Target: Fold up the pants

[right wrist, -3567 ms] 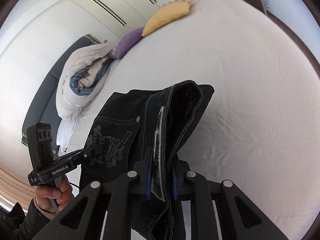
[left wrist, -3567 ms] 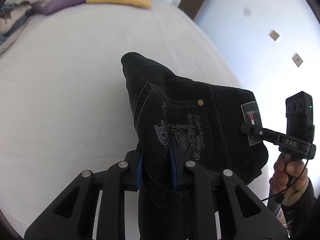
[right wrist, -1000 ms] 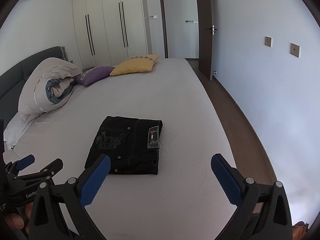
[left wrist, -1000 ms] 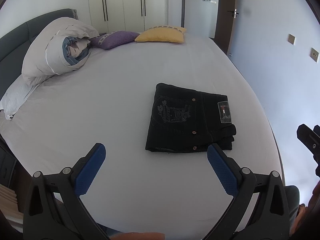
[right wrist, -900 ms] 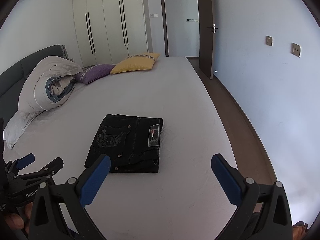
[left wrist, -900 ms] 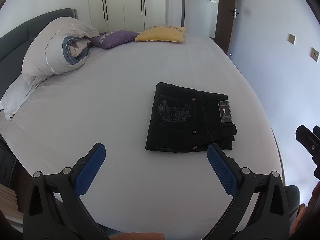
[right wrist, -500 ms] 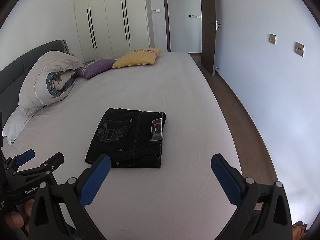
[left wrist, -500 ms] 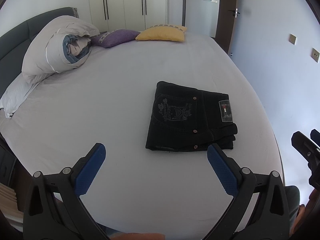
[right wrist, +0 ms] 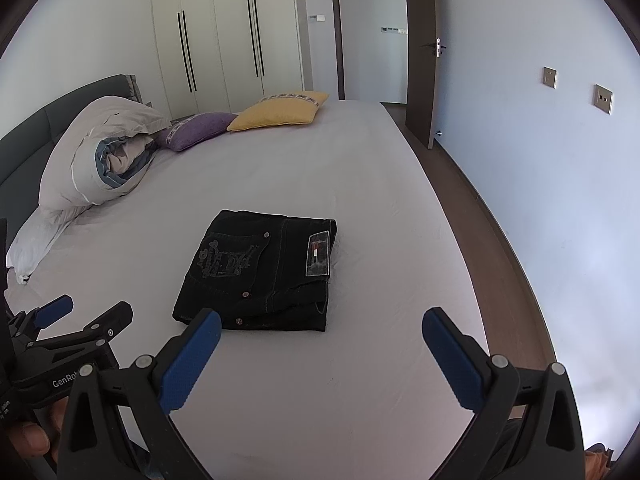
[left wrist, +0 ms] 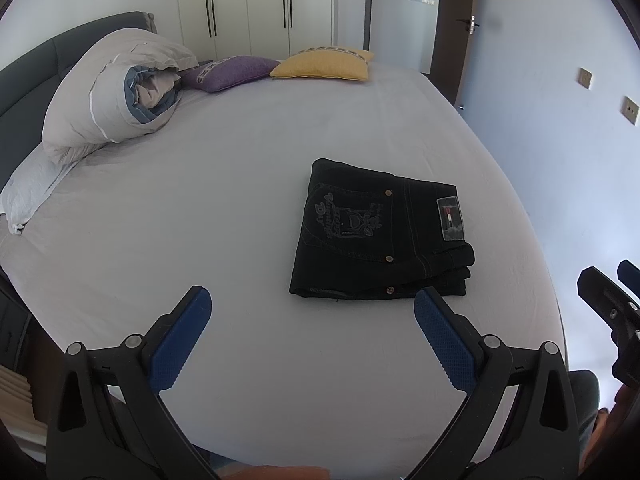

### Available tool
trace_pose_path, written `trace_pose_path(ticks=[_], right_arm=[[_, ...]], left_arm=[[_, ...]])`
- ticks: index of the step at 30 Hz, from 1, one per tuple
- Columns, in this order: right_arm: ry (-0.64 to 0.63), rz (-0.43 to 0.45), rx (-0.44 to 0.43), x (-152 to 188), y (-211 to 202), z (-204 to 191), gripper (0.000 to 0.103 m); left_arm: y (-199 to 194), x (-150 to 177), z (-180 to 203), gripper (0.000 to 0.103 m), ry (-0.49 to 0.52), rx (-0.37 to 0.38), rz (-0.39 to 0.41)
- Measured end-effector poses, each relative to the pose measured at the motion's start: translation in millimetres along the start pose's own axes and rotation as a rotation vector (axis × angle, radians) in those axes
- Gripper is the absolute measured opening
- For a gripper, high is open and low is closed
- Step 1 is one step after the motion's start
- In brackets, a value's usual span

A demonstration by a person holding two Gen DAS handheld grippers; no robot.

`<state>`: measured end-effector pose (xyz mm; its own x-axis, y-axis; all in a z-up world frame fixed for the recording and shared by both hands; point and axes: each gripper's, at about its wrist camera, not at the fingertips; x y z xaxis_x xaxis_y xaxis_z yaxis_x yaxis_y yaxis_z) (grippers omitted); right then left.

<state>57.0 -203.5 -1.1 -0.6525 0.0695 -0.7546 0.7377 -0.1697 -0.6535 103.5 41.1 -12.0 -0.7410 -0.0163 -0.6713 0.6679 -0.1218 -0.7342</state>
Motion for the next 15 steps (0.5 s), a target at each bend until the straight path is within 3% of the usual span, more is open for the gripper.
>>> trace_pose_path(ticks=[15], right_arm=[[0.001, -0.012, -0.006, 5.3, 1.8, -2.0, 0.103]], left_arm=[[0.8, 6.2, -0.4, 0.103, -0.005, -0.003, -0.006]])
Point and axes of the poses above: each gripper's, at about its wrist camera, not at the fingertips, and y roughly the way its jaws point, z to its right, x to its underside, and after that the axes turned 9 degrees about -y, right-handed
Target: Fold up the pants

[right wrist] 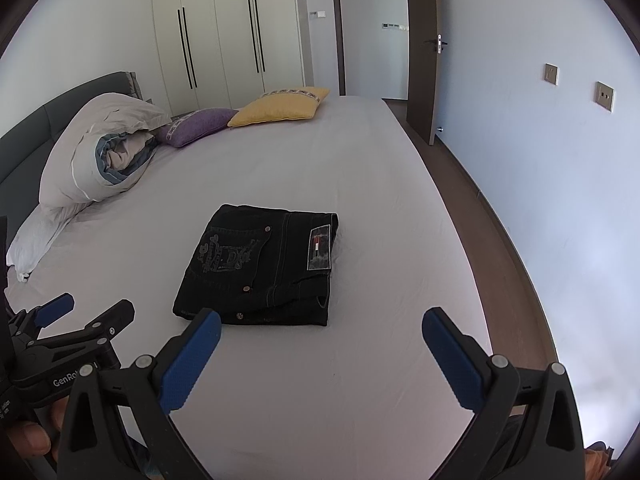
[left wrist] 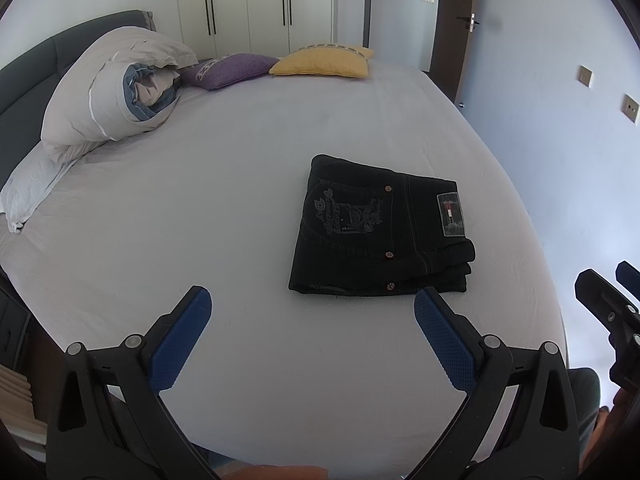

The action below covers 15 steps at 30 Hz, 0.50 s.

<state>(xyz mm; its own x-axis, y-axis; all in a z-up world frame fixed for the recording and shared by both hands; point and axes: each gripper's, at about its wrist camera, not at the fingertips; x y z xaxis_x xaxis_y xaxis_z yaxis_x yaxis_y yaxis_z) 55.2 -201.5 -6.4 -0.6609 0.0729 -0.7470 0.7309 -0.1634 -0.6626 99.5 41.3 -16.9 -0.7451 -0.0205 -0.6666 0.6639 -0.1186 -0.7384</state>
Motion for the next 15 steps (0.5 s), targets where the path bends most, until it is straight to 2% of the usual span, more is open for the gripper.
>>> trace_pose_path(ticks=[15], right_arm=[[0.0, -0.009, -0.006, 3.9, 2.0, -1.0, 0.103]], left_arm=[[0.0, 3.3, -0.1, 0.103, 0.0, -0.002, -0.004]])
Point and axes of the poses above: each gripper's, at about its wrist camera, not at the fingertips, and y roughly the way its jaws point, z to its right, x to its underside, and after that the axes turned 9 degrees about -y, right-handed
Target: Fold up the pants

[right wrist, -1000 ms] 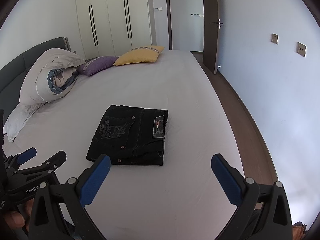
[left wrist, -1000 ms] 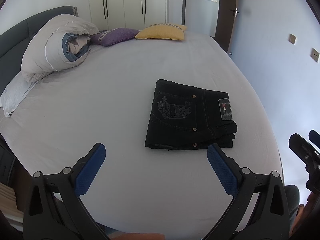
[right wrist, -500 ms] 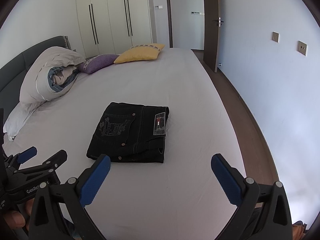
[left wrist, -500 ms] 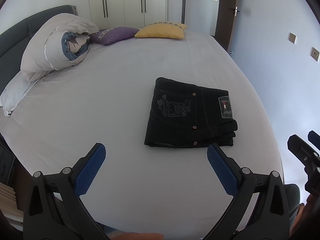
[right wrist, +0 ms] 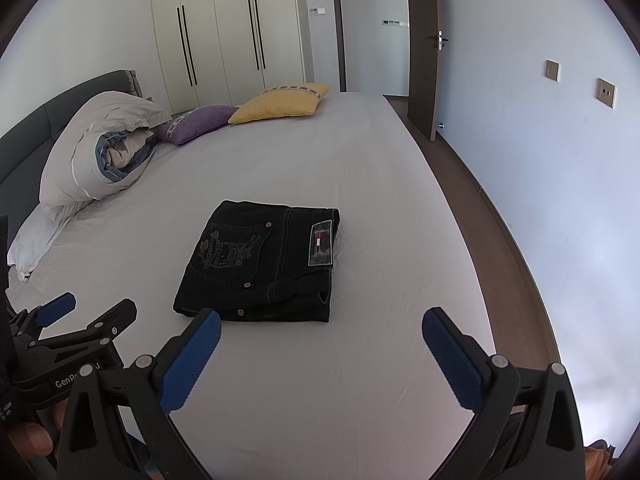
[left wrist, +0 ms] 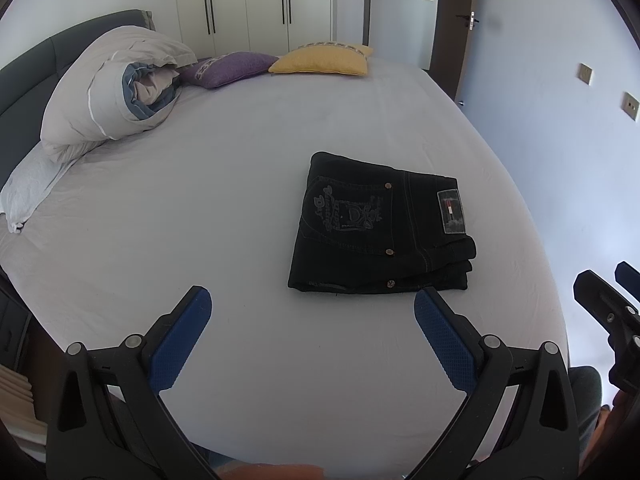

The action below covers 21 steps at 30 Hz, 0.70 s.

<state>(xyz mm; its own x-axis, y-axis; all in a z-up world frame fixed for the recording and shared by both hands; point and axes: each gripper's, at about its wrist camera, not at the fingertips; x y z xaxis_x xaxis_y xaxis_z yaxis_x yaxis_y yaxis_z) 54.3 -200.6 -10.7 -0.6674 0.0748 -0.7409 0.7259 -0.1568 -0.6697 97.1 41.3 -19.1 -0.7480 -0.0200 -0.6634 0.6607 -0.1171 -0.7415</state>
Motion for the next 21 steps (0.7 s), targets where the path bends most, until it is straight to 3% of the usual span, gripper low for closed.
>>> trace_pose_path(ticks=[21], right_arm=[[0.0, -0.006, -0.003, 1.4, 2.7, 0.2, 0.103]], left_arm=[[1.4, -0.2, -1.1, 0.103, 0.008, 0.005, -0.009]])
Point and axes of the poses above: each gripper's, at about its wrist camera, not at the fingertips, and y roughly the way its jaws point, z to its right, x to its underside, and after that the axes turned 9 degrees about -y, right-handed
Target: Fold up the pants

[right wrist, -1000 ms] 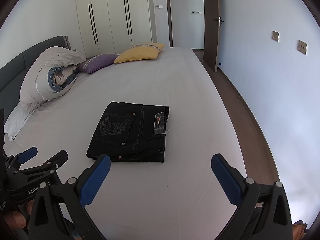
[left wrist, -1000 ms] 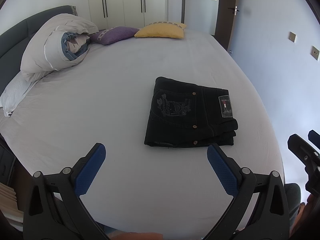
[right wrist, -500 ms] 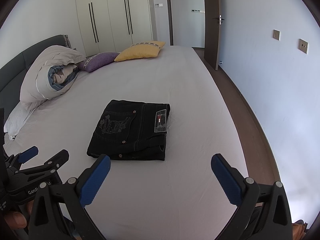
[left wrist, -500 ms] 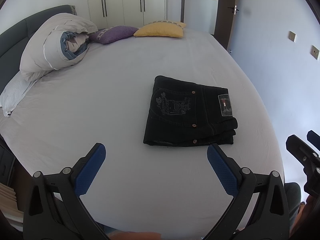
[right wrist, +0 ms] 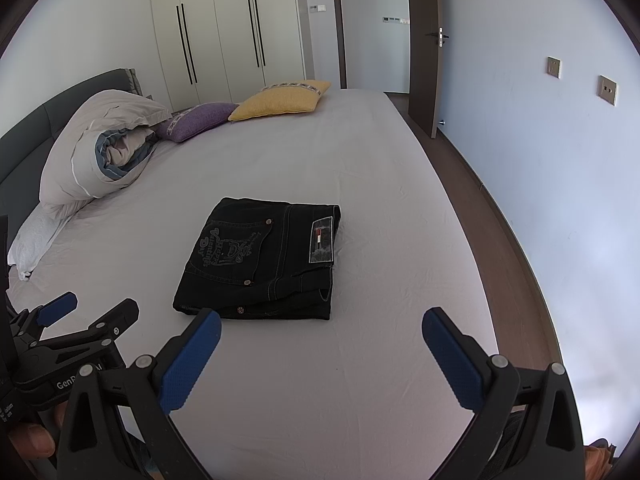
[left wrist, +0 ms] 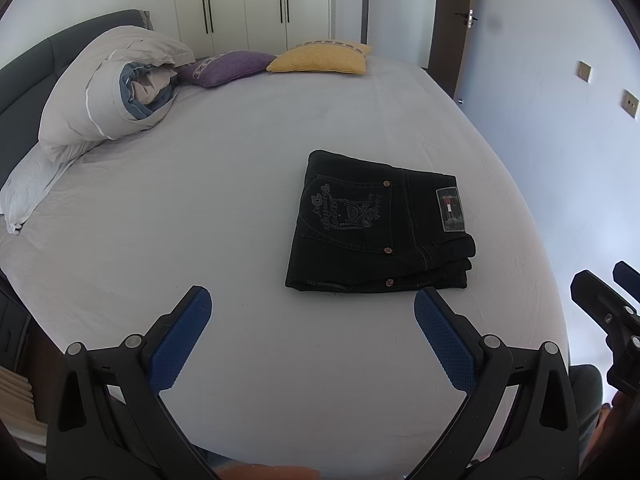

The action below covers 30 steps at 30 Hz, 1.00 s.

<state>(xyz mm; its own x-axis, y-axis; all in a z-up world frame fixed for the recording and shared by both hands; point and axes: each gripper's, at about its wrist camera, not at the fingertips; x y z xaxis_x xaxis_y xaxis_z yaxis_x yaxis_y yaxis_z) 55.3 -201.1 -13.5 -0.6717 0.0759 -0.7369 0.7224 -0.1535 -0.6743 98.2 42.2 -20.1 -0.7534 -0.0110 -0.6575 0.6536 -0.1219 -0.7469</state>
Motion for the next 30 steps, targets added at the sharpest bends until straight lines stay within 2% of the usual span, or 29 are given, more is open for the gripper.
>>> trace_pose_path(ticks=[30], right_arm=[[-0.009, -0.022, -0.014, 1.8, 8.3, 6.4, 0.103]], left_arm=[[6.5, -3.8, -0.8, 0.103, -0.009, -0.003, -0.009]])
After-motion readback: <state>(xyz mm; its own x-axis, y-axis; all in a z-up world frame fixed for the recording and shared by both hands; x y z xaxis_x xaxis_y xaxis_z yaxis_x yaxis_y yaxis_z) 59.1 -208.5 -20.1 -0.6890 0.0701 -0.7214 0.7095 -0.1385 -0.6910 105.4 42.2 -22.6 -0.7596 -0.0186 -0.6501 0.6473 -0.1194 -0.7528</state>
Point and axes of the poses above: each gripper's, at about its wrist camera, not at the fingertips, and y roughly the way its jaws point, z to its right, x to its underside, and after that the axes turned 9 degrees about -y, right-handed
